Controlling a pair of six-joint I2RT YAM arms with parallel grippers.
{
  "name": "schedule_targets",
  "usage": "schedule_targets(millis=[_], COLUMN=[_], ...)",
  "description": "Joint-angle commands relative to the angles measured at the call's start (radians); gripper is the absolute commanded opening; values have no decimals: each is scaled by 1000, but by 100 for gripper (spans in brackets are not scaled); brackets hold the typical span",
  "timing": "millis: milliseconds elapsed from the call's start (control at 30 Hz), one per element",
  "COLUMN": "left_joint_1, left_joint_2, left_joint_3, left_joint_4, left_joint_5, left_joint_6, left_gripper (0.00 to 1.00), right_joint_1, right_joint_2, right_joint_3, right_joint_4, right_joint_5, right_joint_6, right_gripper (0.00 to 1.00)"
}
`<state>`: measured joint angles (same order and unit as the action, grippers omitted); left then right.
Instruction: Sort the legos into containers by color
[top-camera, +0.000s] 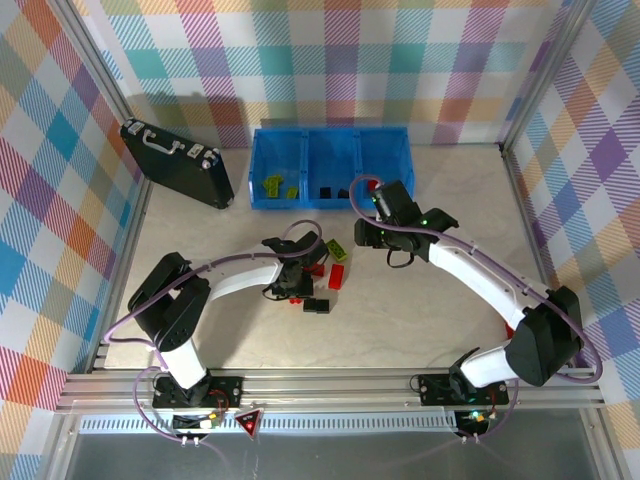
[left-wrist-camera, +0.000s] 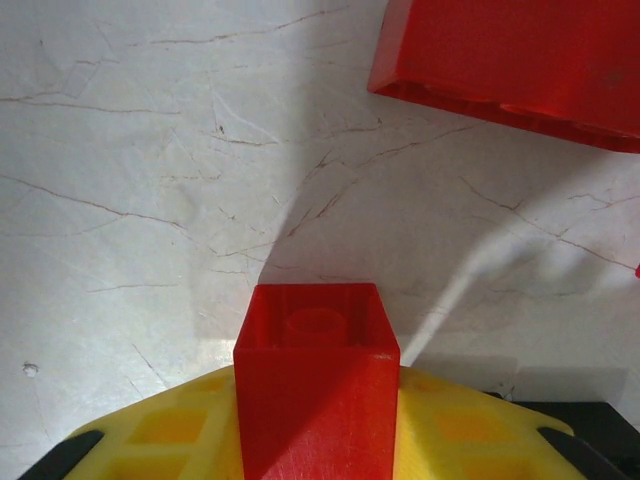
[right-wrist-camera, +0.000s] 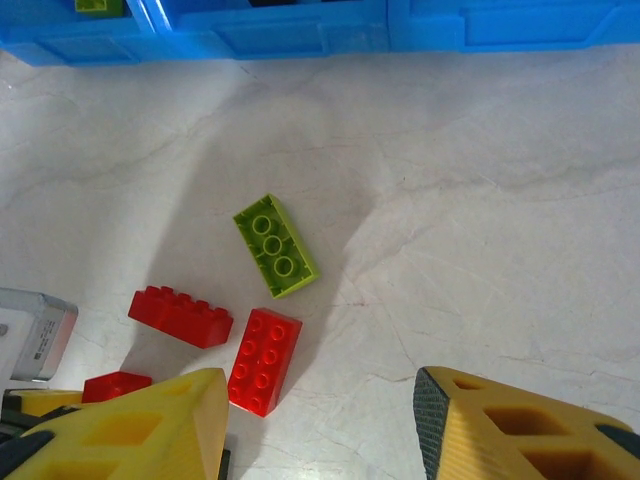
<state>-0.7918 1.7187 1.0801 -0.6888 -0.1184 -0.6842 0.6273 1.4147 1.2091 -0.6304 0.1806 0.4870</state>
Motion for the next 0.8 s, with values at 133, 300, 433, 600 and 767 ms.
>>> schedule_targets(millis=[133, 300, 433, 600, 767], left_joint_1=[-13, -8, 7, 15, 15], left_joint_2=[-31, -30, 33, 150, 274], left_joint_3=[64, 148, 262, 457, 637], left_joint_4=[-45, -61, -51, -55, -27], left_joint_5=[-32, -39, -28, -6, 28], left_joint_6=[35, 84, 142, 203, 225], left_gripper=[31, 31, 31, 32, 32], right_joint_1=[0, -5, -29, -108, -159], right_joint_2=[-30, -41, -68, -137, -238], right_joint_3=[-3, -2, -13, -52, -107], right_joint_4=[-13, -32, -58, -100, -130], right_joint_5=[-25, -8, 23, 41, 49], right_joint_6=[8, 2, 18, 44, 45], right_gripper=[54, 54, 54, 54, 55])
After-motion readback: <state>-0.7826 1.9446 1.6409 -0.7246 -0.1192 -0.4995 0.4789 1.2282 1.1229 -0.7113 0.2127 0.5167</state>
